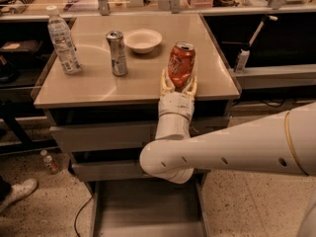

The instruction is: Pick coke can from bottom drawer and place on counter

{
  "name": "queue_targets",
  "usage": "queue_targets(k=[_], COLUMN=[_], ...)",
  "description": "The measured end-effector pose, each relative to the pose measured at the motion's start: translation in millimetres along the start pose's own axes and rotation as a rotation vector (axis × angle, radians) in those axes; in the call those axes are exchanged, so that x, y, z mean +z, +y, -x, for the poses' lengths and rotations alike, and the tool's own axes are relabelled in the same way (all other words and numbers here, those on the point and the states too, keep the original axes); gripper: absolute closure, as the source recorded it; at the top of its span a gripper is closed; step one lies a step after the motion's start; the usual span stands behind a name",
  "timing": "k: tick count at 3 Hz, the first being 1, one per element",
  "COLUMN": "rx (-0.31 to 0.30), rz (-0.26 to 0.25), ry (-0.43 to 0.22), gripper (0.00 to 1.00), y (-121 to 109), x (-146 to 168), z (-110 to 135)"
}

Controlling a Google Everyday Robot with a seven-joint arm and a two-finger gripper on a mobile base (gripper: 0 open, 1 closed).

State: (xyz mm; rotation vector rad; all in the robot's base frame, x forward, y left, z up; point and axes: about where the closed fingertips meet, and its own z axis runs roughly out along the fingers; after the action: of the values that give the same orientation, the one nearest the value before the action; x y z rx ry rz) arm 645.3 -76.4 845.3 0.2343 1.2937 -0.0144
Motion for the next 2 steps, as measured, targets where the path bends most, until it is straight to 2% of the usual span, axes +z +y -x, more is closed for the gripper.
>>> queue_targets(k=[2], rx=[-0.158], rz=[-0.008], ry=[-0.030], gripper=[1.00], y=[-1.8], x=[-4.3], z=[-15.8])
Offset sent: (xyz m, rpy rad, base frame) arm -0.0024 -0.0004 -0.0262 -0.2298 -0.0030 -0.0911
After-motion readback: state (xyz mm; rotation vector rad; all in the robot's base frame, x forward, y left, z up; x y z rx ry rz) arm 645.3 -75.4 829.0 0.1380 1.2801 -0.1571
